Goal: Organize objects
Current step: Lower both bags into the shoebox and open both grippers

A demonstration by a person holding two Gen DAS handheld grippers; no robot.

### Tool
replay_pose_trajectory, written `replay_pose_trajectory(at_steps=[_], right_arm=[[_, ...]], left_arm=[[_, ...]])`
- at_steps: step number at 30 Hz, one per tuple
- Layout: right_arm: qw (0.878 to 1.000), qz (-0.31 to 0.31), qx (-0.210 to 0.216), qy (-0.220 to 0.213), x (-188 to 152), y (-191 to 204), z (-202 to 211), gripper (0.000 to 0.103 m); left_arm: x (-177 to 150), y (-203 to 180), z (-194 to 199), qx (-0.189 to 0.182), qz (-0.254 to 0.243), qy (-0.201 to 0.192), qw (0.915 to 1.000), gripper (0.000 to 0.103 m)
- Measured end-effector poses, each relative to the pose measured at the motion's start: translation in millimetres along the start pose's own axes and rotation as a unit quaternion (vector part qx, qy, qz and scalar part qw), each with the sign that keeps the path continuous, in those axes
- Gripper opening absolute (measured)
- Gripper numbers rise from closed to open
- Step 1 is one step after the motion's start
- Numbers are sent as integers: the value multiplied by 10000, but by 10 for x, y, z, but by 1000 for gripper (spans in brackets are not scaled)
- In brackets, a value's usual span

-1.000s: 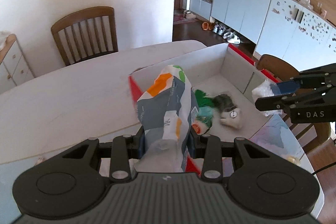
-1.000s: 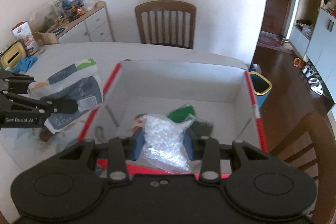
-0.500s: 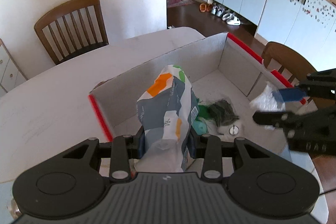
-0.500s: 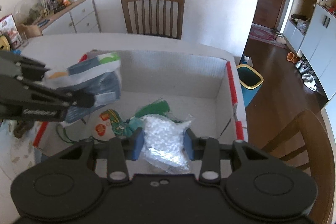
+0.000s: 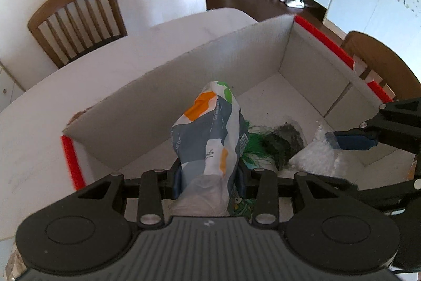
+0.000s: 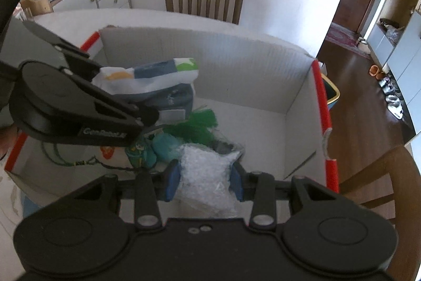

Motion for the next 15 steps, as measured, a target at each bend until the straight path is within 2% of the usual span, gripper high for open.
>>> replay_pose_trajectory(at_steps=[6,15], right_arm=[[9998,85,-8,193,-46,7,-140,39],[9998,24,20,215,-33,-19,-150,44]], left_arm=[[-2,-43,-164,-92,-57,176,9998,39],[17,-19,-233,-174,-9,227,9996,47]])
Point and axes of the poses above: each gripper's, at about its wrist camera, not at the fingertips, and z roughly against the way its jaws point, y to its left, x to its top, the point moved 5 cm from there along -z, roughly the way its jaws point, and after that the axes turned 11 degrees about -z, right-handed, at the moved point
